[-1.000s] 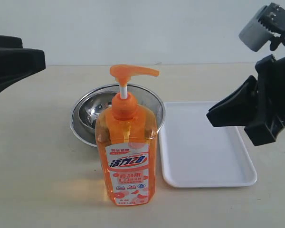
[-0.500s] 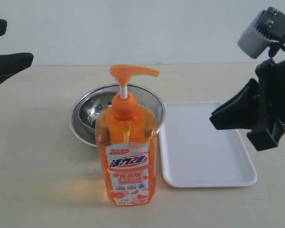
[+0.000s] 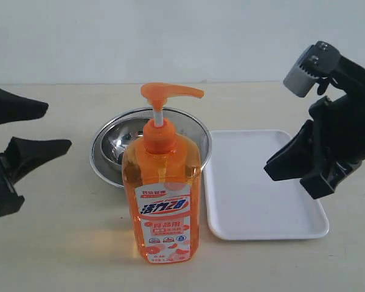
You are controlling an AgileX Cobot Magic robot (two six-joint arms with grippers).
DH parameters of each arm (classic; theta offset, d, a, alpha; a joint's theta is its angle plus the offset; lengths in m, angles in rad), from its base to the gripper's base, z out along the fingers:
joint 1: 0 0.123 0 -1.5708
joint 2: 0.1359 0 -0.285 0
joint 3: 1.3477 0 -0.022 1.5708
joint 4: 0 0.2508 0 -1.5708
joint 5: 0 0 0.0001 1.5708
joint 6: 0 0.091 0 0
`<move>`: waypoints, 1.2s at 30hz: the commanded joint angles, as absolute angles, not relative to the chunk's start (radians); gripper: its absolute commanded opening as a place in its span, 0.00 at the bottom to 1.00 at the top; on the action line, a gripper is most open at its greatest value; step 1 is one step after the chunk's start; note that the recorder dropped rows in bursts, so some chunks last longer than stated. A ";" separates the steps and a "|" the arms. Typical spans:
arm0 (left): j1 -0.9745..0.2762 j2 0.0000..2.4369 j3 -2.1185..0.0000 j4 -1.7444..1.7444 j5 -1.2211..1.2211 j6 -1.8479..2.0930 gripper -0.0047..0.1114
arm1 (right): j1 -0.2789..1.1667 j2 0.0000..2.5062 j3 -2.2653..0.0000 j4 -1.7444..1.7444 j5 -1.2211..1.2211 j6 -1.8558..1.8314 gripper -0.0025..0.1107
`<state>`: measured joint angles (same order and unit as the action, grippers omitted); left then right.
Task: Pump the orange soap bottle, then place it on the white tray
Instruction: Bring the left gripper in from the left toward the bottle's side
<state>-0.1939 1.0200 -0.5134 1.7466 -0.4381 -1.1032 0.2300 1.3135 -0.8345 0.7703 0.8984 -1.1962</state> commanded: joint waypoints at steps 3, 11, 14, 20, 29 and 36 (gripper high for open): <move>-0.191 1.027 -0.492 1.744 -0.586 -1.116 0.51 | 0.232 1.376 -0.837 0.810 0.871 -1.237 0.02; -0.191 1.070 -0.459 1.744 -0.644 -1.280 0.55 | 0.232 1.429 -0.837 0.836 0.863 -1.271 0.02; -0.191 1.106 -0.456 1.744 -0.675 -1.298 0.61 | 0.232 1.431 -0.837 0.845 0.860 -1.281 0.02; -0.222 1.157 -0.456 1.744 -0.688 -1.309 0.62 | 0.232 1.431 -0.837 0.858 0.855 -1.291 0.02; -0.233 1.280 -0.456 1.563 -0.711 -1.114 0.62 | 0.232 1.431 -0.837 0.930 0.864 -1.337 0.02; -0.233 1.404 -0.516 1.550 -0.789 -1.063 0.62 | 0.261 1.433 -0.837 0.969 0.896 -1.370 0.02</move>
<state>-0.2284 1.3741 -0.4961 1.5642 -0.7613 -1.0975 0.2385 1.4304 -0.8345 0.9560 0.8836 -1.3530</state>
